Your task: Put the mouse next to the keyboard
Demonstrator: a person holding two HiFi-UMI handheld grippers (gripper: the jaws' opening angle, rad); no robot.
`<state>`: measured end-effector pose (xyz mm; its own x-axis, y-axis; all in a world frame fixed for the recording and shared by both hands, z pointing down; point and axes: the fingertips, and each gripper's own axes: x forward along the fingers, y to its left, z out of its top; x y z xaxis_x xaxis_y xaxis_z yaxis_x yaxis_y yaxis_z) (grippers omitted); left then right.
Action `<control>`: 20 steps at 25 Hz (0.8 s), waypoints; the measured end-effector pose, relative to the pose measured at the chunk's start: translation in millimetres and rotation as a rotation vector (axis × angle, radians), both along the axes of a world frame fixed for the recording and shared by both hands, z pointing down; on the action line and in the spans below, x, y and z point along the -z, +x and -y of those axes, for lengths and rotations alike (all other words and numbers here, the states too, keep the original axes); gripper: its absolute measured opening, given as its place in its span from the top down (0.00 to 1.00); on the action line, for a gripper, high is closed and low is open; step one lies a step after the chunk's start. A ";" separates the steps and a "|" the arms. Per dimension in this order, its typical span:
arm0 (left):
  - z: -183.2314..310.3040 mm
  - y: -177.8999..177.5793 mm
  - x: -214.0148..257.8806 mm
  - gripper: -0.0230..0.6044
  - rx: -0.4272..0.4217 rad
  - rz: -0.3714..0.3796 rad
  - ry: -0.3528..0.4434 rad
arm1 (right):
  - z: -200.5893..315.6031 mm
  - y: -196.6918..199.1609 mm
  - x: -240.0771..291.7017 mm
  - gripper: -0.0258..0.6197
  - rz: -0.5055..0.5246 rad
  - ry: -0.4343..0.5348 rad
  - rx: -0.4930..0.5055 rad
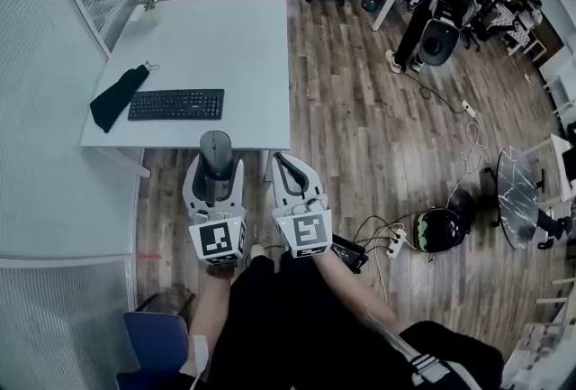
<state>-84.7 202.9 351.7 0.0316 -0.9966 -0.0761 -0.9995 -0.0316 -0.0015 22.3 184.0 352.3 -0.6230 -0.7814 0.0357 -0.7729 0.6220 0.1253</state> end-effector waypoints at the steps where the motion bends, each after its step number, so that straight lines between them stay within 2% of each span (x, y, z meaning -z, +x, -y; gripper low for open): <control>1: 3.0 -0.4 -0.5 0.48 -0.004 -0.001 -0.002 | 2.2 -1.4 -1.0 0.96 -0.005 -0.002 -0.001; 10: 36.2 13.6 -5.3 0.48 -0.005 0.004 -0.011 | 36.2 6.4 -9.1 0.96 0.006 -0.030 0.015; 20: 81.9 34.8 -11.6 0.48 0.035 0.024 -0.037 | 83.7 24.1 -10.9 0.96 0.021 -0.040 0.065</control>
<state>-50.0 121.0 363.3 -0.0025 -0.9992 -0.0390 -0.9997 0.0034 -0.0247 46.4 100.3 363.2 -0.6735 -0.7373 0.0526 -0.7327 0.6753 0.0839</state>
